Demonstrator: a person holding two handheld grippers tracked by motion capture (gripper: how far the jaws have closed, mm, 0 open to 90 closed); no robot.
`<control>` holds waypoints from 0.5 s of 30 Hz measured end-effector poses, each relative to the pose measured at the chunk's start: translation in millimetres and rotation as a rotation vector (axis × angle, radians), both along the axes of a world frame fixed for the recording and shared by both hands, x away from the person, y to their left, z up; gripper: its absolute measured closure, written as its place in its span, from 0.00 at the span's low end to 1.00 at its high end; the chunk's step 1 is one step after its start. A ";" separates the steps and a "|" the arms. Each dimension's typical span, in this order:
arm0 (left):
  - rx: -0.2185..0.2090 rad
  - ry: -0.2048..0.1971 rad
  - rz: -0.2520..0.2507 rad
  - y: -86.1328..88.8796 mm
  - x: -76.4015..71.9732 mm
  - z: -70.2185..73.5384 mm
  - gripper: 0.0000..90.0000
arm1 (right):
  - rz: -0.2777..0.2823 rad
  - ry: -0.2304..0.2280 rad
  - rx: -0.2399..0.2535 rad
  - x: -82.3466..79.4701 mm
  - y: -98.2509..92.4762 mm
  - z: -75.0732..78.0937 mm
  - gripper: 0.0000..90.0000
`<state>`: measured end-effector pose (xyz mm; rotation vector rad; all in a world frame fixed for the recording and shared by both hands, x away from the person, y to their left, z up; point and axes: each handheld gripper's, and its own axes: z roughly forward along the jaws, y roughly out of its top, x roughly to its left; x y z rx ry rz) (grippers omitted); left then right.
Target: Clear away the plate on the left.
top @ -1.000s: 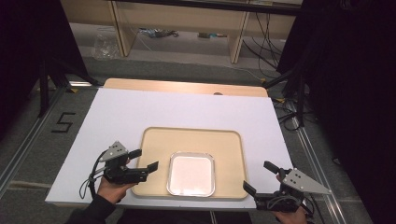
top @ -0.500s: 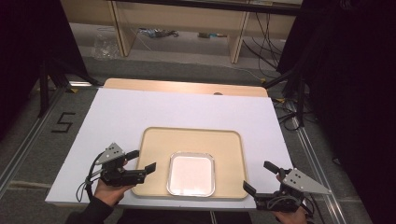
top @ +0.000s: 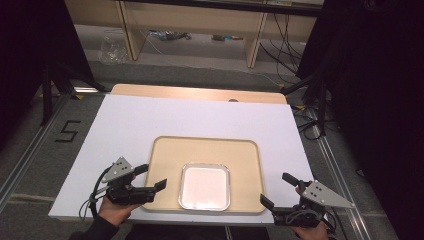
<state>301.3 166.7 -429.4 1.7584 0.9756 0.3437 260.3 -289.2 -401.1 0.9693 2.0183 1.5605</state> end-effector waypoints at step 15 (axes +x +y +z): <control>0.028 -0.025 -0.018 -6.8 -20.4 0.7 0.17 | 0.001 0.002 -0.001 -0.1 0.2 0.0 0.02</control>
